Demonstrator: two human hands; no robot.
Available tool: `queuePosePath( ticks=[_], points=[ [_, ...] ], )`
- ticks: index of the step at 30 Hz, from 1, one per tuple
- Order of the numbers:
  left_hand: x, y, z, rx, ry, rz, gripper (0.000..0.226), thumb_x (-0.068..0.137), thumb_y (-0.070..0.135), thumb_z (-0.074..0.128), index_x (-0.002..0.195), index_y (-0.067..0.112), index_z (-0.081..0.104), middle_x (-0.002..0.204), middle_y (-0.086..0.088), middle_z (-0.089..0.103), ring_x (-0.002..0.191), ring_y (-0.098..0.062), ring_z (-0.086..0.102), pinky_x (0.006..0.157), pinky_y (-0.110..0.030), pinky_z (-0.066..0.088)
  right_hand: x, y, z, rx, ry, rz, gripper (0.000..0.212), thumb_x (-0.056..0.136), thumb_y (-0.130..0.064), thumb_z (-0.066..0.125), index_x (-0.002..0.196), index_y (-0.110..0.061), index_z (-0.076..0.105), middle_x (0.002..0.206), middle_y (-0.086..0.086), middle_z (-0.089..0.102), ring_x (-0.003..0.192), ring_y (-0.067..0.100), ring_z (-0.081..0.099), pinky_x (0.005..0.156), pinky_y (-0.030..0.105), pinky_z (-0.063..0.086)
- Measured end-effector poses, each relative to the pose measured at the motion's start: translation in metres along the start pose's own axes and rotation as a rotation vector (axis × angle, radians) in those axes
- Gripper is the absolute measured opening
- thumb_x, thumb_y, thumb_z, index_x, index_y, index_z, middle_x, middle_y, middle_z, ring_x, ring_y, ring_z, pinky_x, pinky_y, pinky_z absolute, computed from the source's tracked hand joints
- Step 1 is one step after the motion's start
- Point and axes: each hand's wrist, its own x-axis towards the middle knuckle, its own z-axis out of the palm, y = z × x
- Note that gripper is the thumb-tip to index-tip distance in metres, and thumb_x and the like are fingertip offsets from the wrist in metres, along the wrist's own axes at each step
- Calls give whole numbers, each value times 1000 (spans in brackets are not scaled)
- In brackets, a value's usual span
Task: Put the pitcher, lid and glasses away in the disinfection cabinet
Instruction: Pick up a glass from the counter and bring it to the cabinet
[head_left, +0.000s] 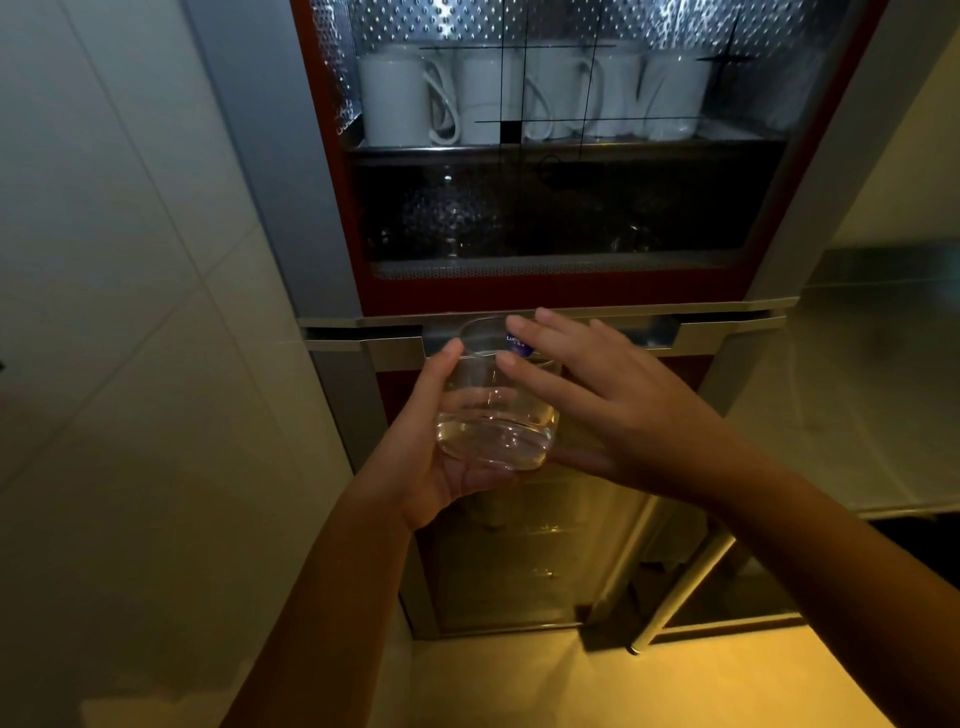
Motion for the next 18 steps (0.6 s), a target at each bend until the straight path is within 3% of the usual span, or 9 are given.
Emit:
queuePosePath(
  ticks=[7,11,14,18],
  points=[
    [0,-1,-3,-7,-66,-105,73,76,66,43,121,10,57,110,-20,67,91,-35,67,65,-36,58,5,-5,8,-56,-10,-74,90,72,-34,67,144,-17,17,149,13,22,138,28,18,107,50,16],
    [0,-1,-3,45,-89,-84,65,80,64,40,126,19,52,109,-18,67,89,-33,68,56,-31,57,6,-10,14,-49,-10,-144,86,72,-16,65,143,-21,17,148,13,17,138,30,15,108,53,11],
    [1,-1,-4,47,-106,-109,62,83,63,38,123,18,54,107,-20,67,86,-31,69,56,-30,57,6,-8,19,-2,0,-141,79,73,-17,65,140,-21,23,146,13,20,138,31,18,108,52,14],
    [4,-5,-10,17,-144,-144,64,85,58,36,127,13,53,117,-20,63,98,-30,65,70,-31,57,2,-6,27,87,32,-77,77,71,-23,69,136,-21,28,144,11,25,136,29,23,107,50,24]
  ],
)
